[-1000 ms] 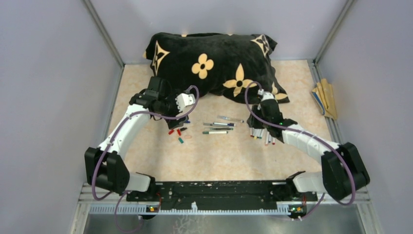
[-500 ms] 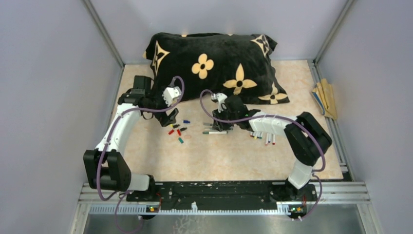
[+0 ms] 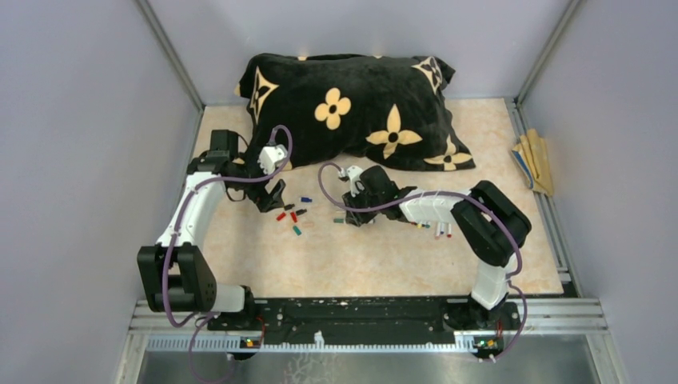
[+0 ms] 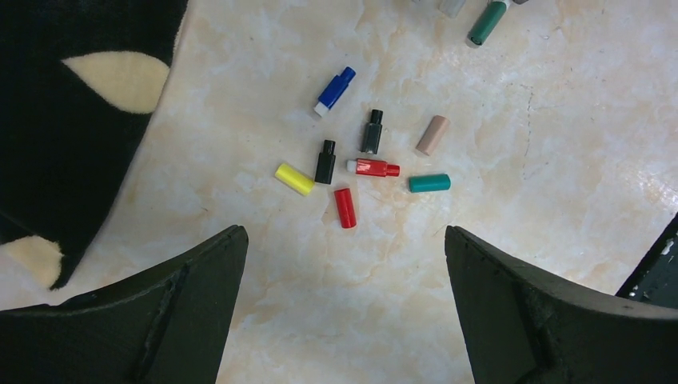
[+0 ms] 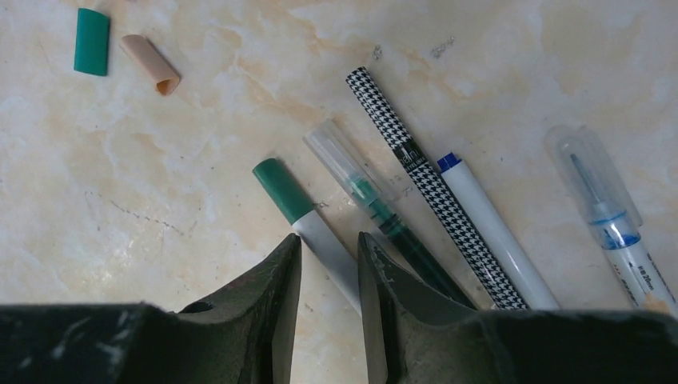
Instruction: Open the pen caps
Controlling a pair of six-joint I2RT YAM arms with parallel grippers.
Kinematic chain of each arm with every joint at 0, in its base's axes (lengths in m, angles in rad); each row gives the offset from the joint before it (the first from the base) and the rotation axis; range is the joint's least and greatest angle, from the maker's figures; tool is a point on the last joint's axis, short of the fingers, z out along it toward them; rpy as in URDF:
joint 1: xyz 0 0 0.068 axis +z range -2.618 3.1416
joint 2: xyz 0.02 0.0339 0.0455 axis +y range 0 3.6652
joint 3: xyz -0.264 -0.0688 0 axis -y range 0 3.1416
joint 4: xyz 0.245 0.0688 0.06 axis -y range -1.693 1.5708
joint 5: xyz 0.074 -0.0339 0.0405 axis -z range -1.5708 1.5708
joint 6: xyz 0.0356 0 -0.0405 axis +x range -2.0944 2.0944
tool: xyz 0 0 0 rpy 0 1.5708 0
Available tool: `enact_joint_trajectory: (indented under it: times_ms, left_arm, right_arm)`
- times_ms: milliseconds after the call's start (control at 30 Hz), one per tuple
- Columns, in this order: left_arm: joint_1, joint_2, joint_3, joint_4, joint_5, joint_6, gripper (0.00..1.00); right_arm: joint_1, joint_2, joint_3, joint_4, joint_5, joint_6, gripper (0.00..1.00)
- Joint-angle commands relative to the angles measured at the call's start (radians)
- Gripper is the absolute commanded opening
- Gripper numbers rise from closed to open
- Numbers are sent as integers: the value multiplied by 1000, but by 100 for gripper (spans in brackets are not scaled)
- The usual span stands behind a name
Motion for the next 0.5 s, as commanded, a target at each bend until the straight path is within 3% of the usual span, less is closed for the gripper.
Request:
enact_joint_trajectory:
  times_ms: [0, 467]
  left_arm:
    - [3, -22, 2, -22, 43, -6, 99]
    - [3, -30, 17, -59, 84, 16, 99]
  right_arm:
    - [16, -23, -50, 44, 36, -15, 32]
    - [76, -197, -237, 104, 195, 22, 33]
